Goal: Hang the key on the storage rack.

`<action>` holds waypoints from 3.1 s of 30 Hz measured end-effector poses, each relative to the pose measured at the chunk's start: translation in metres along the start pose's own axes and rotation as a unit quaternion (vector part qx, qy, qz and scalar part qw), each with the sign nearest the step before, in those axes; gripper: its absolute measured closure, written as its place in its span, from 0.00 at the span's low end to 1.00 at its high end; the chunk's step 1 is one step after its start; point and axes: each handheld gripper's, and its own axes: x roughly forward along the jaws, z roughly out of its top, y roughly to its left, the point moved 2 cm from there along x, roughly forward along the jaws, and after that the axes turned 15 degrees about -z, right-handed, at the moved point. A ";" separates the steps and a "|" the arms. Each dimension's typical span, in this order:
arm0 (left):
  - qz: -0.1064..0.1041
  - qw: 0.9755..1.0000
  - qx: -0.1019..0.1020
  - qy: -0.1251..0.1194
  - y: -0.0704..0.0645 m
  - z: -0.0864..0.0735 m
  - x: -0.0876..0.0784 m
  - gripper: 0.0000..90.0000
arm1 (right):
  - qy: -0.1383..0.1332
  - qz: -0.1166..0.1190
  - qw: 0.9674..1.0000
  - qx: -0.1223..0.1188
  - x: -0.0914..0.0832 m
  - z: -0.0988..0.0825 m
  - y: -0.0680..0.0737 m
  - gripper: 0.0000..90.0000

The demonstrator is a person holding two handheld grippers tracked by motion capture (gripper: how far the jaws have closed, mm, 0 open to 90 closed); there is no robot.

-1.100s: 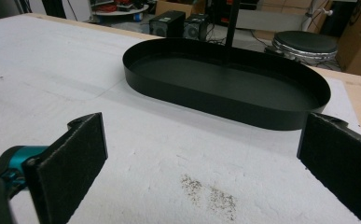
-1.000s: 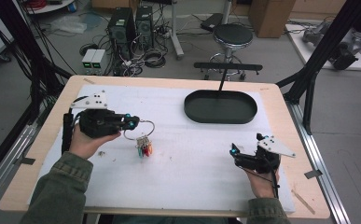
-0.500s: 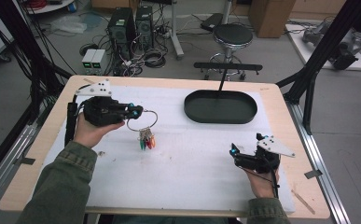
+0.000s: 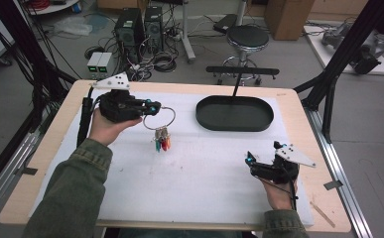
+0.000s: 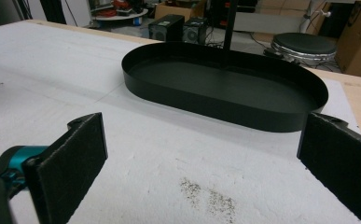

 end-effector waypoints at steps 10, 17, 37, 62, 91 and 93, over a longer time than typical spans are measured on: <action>0.004 1.000 0.002 -0.002 0.017 0.020 0.014 0.96 | -0.001 0.002 1.000 0.006 0.001 0.000 -0.003 0.00; 0.002 1.000 0.006 -0.007 0.026 0.037 0.022 0.96 | -0.002 0.000 1.000 0.018 0.001 -0.001 -0.006 0.00; -0.003 1.000 0.009 0.013 0.050 0.058 0.060 0.96 | -0.002 -0.006 1.000 0.029 -0.003 -0.003 -0.012 0.00; 0.000 0.999 0.017 0.036 0.072 0.086 0.107 0.96 | -0.002 0.006 0.999 0.034 0.003 -0.001 -0.007 0.01; 0.027 1.000 -0.012 0.010 0.134 0.076 0.149 0.96 | 0.006 0.004 1.000 0.028 0.002 -0.002 -0.009 0.00; 0.031 0.999 -0.016 0.007 0.139 0.073 0.149 0.96 | 0.005 0.004 1.000 0.025 0.002 -0.003 -0.009 0.00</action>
